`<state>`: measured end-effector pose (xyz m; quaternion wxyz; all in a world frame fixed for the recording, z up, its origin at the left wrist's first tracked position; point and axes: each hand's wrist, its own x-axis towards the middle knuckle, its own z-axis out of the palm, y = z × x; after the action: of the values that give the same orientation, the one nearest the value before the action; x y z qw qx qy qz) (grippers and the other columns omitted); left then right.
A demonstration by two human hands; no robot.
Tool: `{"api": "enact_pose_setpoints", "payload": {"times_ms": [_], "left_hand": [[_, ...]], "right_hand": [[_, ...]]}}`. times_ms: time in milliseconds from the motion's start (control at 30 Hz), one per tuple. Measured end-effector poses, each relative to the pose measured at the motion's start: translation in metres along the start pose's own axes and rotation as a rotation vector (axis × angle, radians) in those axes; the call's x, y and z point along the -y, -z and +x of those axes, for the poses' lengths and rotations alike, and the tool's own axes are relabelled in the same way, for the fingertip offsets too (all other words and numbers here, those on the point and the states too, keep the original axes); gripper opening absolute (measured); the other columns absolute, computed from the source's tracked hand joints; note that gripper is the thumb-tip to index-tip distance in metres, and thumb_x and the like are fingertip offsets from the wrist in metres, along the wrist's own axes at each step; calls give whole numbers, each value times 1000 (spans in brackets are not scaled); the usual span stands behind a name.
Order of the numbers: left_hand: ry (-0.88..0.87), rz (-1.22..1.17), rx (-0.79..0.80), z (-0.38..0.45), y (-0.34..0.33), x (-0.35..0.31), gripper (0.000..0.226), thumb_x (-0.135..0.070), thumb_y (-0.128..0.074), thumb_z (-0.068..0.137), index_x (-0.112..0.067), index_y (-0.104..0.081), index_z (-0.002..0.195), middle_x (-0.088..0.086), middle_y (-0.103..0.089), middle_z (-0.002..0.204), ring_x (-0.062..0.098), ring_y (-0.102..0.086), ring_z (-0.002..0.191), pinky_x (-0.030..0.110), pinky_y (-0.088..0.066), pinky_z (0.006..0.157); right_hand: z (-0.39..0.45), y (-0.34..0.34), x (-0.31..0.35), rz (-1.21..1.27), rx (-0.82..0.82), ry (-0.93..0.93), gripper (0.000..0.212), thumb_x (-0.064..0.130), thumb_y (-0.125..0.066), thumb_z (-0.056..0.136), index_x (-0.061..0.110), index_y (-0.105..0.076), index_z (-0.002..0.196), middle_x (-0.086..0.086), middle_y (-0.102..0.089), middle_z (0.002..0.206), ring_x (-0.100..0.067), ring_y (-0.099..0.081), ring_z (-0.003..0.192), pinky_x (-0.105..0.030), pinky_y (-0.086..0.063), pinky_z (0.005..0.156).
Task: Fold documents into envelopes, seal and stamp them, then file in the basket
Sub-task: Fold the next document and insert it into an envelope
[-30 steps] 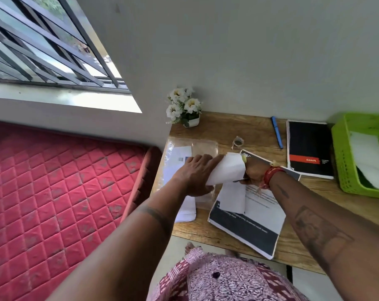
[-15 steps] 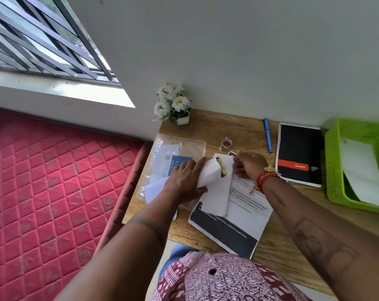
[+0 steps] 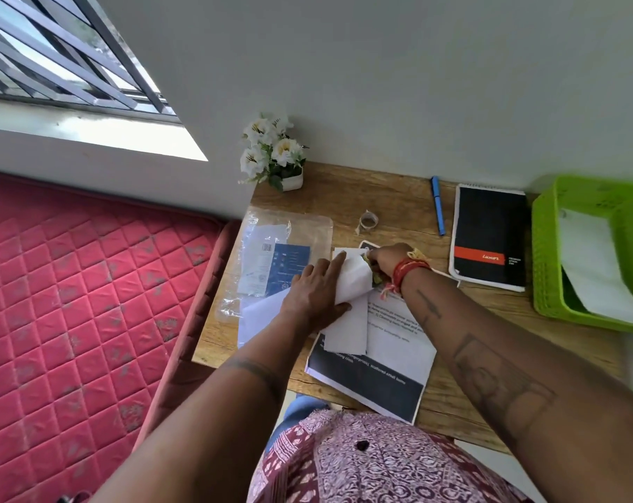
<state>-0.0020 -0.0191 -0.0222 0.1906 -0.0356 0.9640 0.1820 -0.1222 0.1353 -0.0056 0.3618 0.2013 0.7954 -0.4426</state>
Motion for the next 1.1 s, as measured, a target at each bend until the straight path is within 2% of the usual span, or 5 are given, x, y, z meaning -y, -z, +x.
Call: {"api": "enact_pose_setpoints", "payload": {"times_ms": [400,633,800,933,1100], "left_hand": [[-12,-60,-15,-5,-4,5,108,-57,-75,82,-37,-3,160,9,-38,153,39,-41,137,61,-35,113],[-39,-83,-58,-12,7,9,105,-61,-75,80,-40,-8,158,7,-42,149,36,-45,133,57,-34,113],[-51,-81,-101,-9,23,-3,105,-62,-74,80,-37,-9,159,5,-40,151,33,-42,135,55,-34,114],[-69,-55,-153,-8,39,-9,106,-62,-75,80,-35,-10,159,5,-41,150,32,-42,135,54,-36,113],[-48,-77,-211,-6,59,-15,107,-60,-77,78,-37,-11,159,5,-40,151,32,-42,136,58,-40,113]], "right_hand": [[7,-3,-1,-1,36,16,29,22,-73,88,7,-63,65,-12,-59,56,-25,-51,47,-31,-43,52],[8,39,2,134,-206,148,37,33,-54,100,5,-69,118,-20,-69,119,-39,-66,105,-39,-53,90],[-6,31,-9,353,56,14,20,4,-63,95,5,-68,114,-17,-73,93,-29,-71,73,-41,-61,70],[-11,48,6,195,-247,186,16,8,-57,92,3,-68,103,-14,-69,96,-26,-63,74,-32,-55,65],[-24,68,22,349,-383,254,36,5,-50,94,0,-57,129,-13,-68,109,-20,-61,82,-18,-41,51]]}}
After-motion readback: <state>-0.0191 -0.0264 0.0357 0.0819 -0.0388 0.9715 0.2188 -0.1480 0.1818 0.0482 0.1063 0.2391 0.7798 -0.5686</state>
